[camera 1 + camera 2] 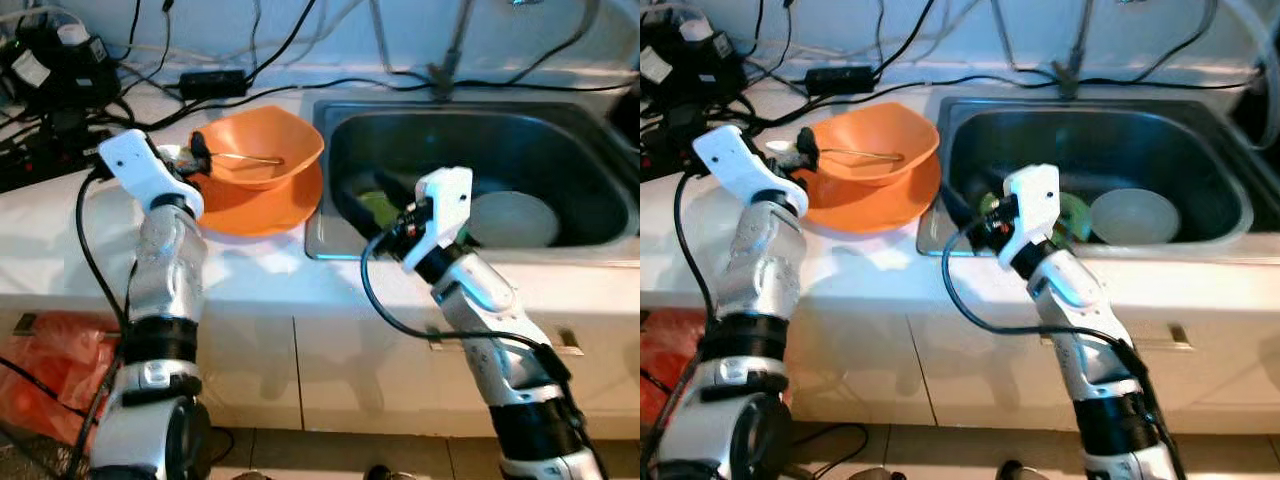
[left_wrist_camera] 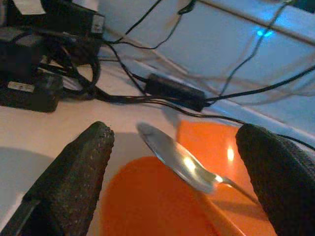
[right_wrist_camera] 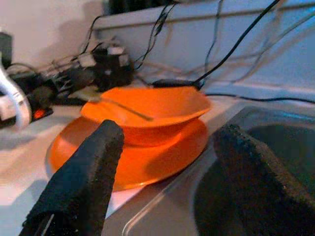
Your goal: Kitchen organization
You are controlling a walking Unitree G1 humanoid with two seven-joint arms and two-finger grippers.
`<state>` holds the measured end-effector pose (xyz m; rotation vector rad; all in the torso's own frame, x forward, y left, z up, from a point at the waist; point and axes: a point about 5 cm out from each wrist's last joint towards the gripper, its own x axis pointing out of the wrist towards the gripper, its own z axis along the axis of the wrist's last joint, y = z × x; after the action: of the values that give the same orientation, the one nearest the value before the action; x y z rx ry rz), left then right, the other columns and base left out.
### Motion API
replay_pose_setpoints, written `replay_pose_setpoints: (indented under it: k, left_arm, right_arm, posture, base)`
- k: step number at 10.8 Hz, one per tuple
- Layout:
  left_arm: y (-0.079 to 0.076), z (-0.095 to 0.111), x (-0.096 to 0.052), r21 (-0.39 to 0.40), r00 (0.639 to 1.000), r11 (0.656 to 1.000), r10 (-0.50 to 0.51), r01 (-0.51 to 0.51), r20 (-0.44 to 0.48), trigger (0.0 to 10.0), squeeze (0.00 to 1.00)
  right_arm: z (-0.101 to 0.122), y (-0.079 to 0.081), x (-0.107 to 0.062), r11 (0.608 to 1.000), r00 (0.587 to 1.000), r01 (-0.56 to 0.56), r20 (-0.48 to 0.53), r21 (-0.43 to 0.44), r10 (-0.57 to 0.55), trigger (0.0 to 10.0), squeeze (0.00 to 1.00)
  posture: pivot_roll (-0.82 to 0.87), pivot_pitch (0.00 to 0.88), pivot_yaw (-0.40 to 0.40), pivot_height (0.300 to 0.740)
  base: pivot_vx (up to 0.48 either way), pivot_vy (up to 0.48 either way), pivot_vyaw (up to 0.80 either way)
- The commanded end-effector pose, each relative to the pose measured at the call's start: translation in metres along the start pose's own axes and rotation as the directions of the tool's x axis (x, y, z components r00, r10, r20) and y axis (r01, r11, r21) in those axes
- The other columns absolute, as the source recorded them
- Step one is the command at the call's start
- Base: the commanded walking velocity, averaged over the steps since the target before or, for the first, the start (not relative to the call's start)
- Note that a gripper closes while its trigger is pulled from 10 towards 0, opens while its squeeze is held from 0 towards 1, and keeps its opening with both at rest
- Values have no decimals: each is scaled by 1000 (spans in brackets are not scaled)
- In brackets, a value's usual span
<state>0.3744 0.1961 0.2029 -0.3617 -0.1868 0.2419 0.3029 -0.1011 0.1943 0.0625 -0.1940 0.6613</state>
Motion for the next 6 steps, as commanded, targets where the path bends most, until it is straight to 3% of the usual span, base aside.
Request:
replay_pose_setpoints:
  k: [1, 6]
  left_arm:
    - [3, 3, 4, -21, 999, 999, 32, -32, -7, 10000, 0]
    - [2, -3, 13, -129, 997, 991, 28, -38, -77, 10000, 0]
  right_arm:
    - [2, 2, -4, 999, 999, -40, -12, 6, 40, 10000, 0]
    - [0, 5, -9, 998, 998, -52, -34, -29, 51, 10000, 0]
  posture:
    - [4, 129, 33, 740]
    - [11, 126, 40, 740]
  base:
    - [0, 0, 0]
    - [0, 0, 0]
